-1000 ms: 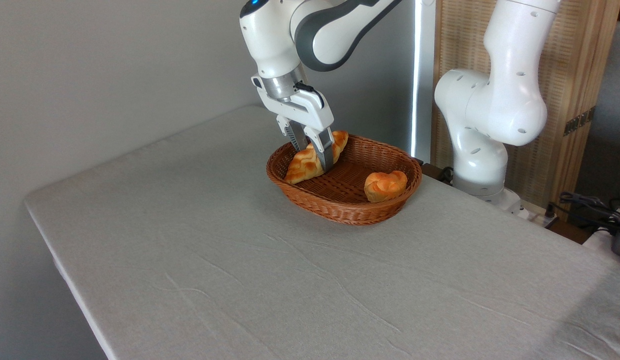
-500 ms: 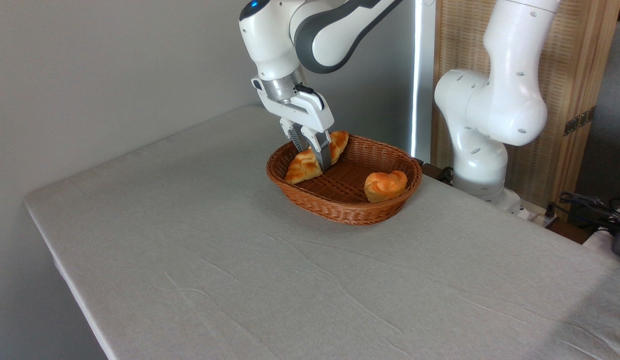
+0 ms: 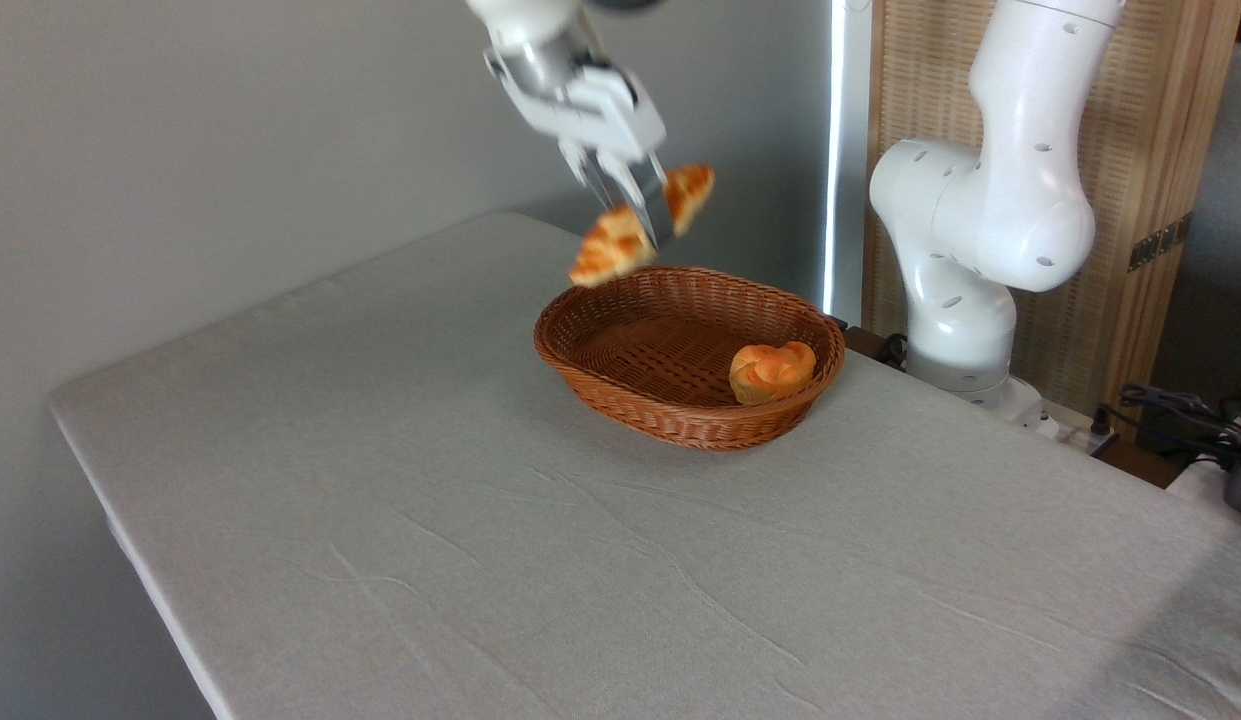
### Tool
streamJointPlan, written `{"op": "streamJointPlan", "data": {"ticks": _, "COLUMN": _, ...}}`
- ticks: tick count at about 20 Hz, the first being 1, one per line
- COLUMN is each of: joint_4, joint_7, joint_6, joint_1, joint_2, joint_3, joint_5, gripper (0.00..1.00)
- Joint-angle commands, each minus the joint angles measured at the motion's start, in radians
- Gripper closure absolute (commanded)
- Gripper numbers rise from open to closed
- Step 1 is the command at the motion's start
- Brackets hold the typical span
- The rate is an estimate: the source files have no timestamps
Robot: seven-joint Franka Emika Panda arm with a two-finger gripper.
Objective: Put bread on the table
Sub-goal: 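Lift the braided loaf up out of the basket, then carry the loaf beside the basket and lower it onto the table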
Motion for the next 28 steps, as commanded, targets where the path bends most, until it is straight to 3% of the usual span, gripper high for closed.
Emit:
{"op": "streamJointPlan", "data": {"ticks": 1, "joint_4": 0.203, "joint_7": 0.105, "joint_6": -0.002, "joint_1": -0.007, "joint_2": 0.039, "joint_3": 0.126, "joint_5": 0.021, "gripper": 0.54}}
{"op": "streamJointPlan", "data": {"ticks": 3, "joint_4": 0.213, "joint_7": 0.182, "joint_6": 0.194, "joint_1": -0.007, "joint_2": 0.097, "joint_3": 0.190, "joint_5": 0.068, "gripper": 0.56}}
{"op": "streamJointPlan", "data": {"ticks": 5, "joint_4": 0.213, "joint_7": 0.168, "joint_6": 0.407, "joint_1": -0.005, "joint_2": 0.214, "joint_3": 0.203, "joint_5": 0.171, "gripper": 0.52}}
{"op": "streamJointPlan", "data": {"ticks": 9, "joint_4": 0.211, "joint_7": 0.170, "joint_6": 0.644, "joint_1": -0.005, "joint_2": 0.387, "joint_3": 0.217, "joint_5": 0.194, "gripper": 0.47}}
{"op": "streamJointPlan", "data": {"ticks": 11, "joint_4": 0.207, "joint_7": 0.167, "joint_6": 0.724, "joint_1": -0.005, "joint_2": 0.441, "joint_3": 0.217, "joint_5": 0.194, "gripper": 0.28}}
{"op": "streamJointPlan", "data": {"ticks": 13, "joint_4": 0.206, "joint_7": 0.168, "joint_6": 0.724, "joint_1": -0.005, "joint_2": 0.457, "joint_3": 0.214, "joint_5": 0.194, "gripper": 0.01}}
{"op": "streamJointPlan", "data": {"ticks": 19, "joint_4": 0.185, "joint_7": 0.173, "joint_6": 0.643, "joint_1": -0.005, "joint_2": 0.513, "joint_3": 0.177, "joint_5": 0.196, "gripper": 0.00}}
{"op": "streamJointPlan", "data": {"ticks": 28, "joint_4": 0.190, "joint_7": 0.173, "joint_6": 0.642, "joint_1": -0.005, "joint_2": 0.544, "joint_3": 0.171, "joint_5": 0.197, "gripper": 0.00}}
